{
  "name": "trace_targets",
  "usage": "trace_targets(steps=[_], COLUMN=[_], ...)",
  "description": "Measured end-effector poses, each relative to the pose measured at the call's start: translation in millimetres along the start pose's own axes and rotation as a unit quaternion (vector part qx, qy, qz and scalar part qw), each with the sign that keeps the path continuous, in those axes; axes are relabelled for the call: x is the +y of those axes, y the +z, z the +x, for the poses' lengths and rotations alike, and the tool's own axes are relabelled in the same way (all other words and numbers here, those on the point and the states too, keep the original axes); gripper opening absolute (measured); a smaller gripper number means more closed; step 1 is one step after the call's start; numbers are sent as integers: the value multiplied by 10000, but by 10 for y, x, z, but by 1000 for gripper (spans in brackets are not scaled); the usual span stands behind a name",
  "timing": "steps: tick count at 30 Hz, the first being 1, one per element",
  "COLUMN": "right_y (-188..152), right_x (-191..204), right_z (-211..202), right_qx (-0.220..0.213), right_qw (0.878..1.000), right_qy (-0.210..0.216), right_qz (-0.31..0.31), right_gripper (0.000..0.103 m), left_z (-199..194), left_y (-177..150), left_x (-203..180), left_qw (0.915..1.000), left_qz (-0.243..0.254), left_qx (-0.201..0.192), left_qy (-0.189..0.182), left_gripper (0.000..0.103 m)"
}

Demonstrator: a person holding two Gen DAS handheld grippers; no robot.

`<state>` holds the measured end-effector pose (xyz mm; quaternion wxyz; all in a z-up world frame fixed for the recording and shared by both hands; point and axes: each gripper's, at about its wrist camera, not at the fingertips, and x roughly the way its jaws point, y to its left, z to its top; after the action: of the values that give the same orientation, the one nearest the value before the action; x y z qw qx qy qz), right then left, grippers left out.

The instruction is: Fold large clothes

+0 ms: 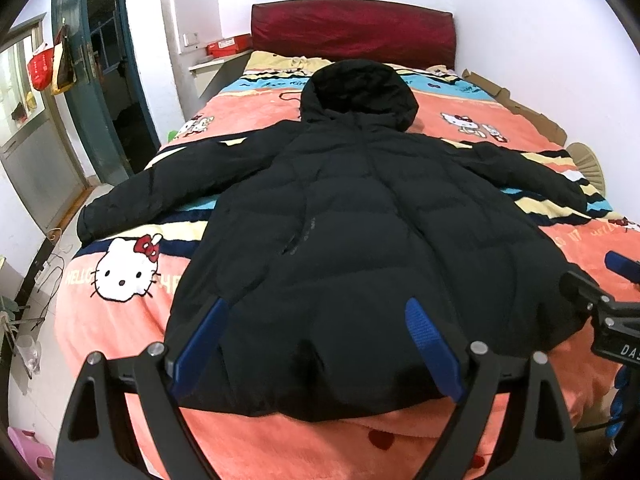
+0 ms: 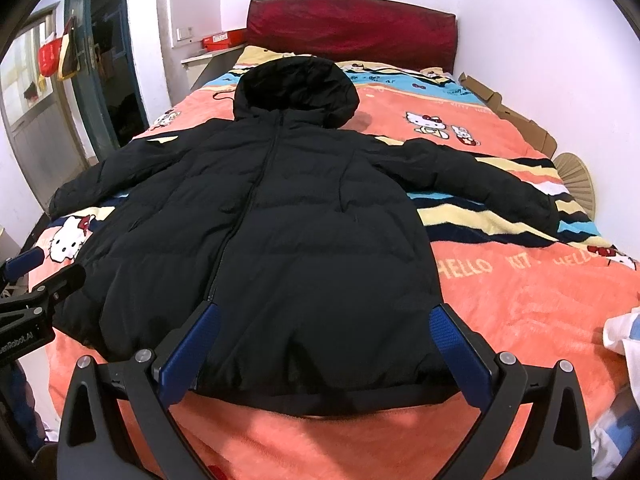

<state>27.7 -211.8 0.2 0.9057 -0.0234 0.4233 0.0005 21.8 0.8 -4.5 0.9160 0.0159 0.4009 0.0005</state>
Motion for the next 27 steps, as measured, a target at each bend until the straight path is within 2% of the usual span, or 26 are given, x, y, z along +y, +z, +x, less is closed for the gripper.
trace_targets(steps=[27], right_y=[165], right_x=[-58], right_z=[112], right_qx=[38], right_qw=[10000], right_qy=[-60], right_qz=[-13], right_gripper=[102], left_z=[97], left_y=[136], left_x=[0], left_qw=[10000], left_qz=[17], left_qx=[71], left_qy=[32], left_gripper=[91])
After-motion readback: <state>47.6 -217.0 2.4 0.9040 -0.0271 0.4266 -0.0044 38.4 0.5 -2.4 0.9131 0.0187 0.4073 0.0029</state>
